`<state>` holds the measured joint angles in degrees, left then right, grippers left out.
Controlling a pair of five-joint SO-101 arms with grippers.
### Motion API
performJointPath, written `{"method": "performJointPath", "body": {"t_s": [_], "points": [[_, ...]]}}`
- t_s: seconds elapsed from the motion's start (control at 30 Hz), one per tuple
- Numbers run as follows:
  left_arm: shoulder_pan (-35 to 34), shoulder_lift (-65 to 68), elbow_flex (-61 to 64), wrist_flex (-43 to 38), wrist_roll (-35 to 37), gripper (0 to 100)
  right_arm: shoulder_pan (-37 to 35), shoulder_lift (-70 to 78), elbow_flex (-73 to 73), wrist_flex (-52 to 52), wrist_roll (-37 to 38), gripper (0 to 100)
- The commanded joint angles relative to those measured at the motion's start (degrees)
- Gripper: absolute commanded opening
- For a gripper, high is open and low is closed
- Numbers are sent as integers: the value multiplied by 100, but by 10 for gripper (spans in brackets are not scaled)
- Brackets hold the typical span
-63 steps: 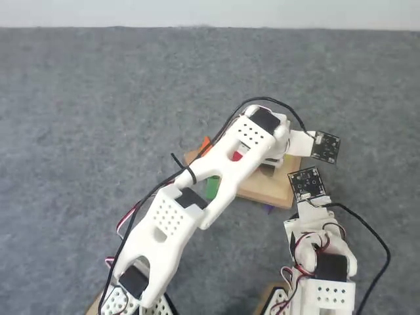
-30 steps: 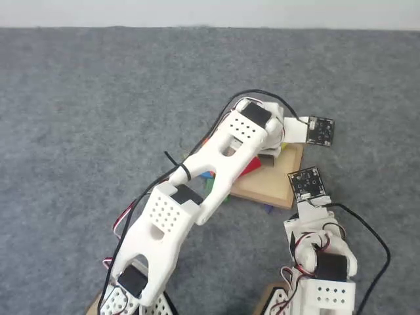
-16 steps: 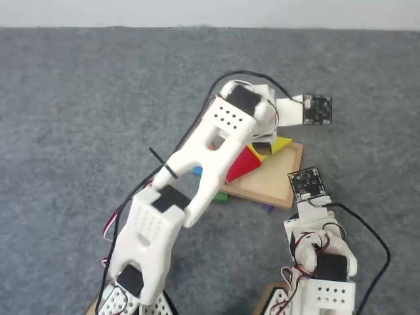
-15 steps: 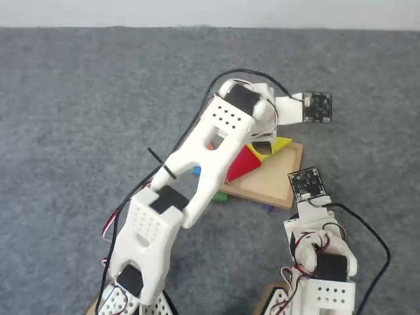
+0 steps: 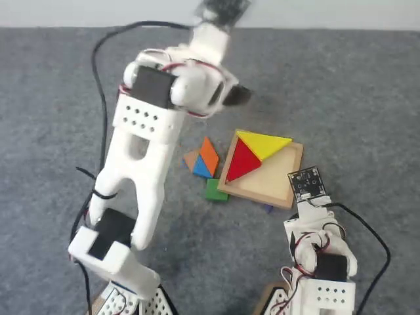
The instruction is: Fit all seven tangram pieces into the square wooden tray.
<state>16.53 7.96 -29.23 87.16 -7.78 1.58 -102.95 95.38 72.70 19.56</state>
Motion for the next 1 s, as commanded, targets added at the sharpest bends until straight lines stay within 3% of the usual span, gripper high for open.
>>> {"method": "performJointPath", "body": {"t_s": [0.0,0.07,0.17,0.27,0.33,0.7,0.97], "points": [[-202,-352,1481,-800,440,315,-31,-110,105,75,-9,8],[-448,-422,2325,-1776,932,315,-31,-110,105,75,-9,8],[-571,-677,3767,-3631,1073,315,-31,-110,105,75,-9,8],[-281,-738,5059,-5231,1081,314,-31,-110,105,75,-9,8],[-79,-598,5429,-5776,1064,313,-31,-110,105,75,-9,8],[-35,1345,3969,-5714,1354,312,-31,-110,105,75,-9,8],[-352,1574,3697,-5635,1530,312,-31,-110,105,75,-9,8]]}}
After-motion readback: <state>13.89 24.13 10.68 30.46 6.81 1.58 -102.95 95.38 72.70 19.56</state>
